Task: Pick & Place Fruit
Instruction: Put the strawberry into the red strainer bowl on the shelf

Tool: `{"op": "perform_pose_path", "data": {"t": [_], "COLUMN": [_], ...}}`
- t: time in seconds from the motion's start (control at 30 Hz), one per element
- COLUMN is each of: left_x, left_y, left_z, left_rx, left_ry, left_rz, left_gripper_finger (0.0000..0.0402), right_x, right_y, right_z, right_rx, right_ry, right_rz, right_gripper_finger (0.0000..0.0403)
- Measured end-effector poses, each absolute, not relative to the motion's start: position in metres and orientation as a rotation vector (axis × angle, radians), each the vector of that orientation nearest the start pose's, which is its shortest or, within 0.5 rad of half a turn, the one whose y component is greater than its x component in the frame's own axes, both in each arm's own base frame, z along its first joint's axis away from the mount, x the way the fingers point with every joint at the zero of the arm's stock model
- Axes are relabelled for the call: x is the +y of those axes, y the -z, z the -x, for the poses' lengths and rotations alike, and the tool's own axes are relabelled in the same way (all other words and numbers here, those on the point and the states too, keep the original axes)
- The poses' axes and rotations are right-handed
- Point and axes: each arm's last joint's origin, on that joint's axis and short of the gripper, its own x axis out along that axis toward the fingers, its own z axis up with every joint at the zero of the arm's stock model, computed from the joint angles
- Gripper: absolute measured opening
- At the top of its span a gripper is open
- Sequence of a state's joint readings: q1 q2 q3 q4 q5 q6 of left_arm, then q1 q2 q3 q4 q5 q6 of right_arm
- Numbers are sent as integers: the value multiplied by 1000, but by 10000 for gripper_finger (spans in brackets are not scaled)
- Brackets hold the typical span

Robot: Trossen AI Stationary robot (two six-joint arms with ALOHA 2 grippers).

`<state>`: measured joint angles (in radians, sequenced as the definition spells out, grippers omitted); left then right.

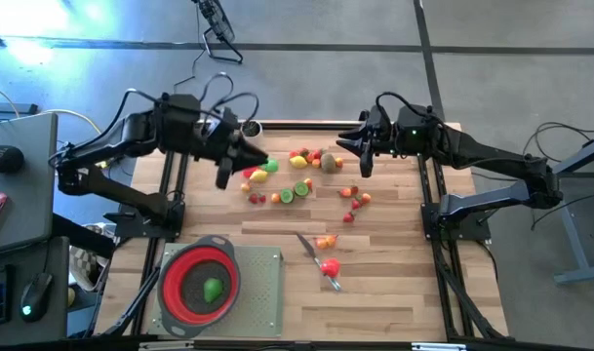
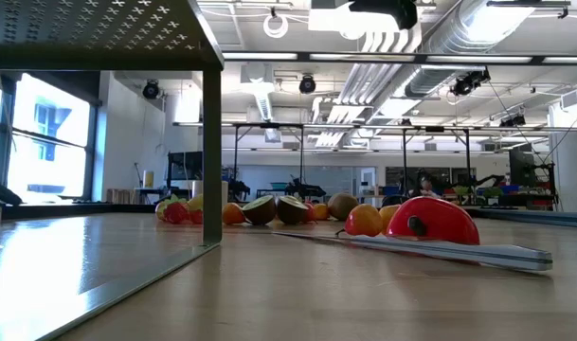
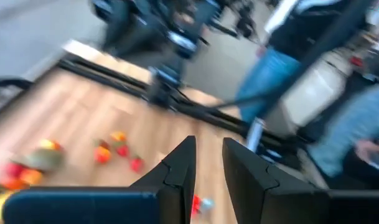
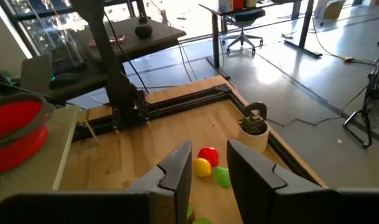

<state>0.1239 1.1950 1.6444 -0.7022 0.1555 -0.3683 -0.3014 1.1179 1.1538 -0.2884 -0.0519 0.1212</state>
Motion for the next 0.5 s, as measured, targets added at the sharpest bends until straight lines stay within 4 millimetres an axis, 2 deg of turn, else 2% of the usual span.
{"op": "perform_pose_path", "data": {"t": [0.27, 0.5], "left_x": [36, 44], "left_y": [-483, -470], "left_z": [-215, -242], "left_rx": [244, 282], "left_ry": [-90, -178], "left_rz": [403, 397], "left_gripper_finger": [76, 76], "right_x": [-70, -69], "right_y": [-385, -376], "right_z": [-230, -228], "right_rx": [247, 336], "right_ry": [261, 265], "right_rz": [-145, -161], "right_gripper_finger": [94, 94]}}
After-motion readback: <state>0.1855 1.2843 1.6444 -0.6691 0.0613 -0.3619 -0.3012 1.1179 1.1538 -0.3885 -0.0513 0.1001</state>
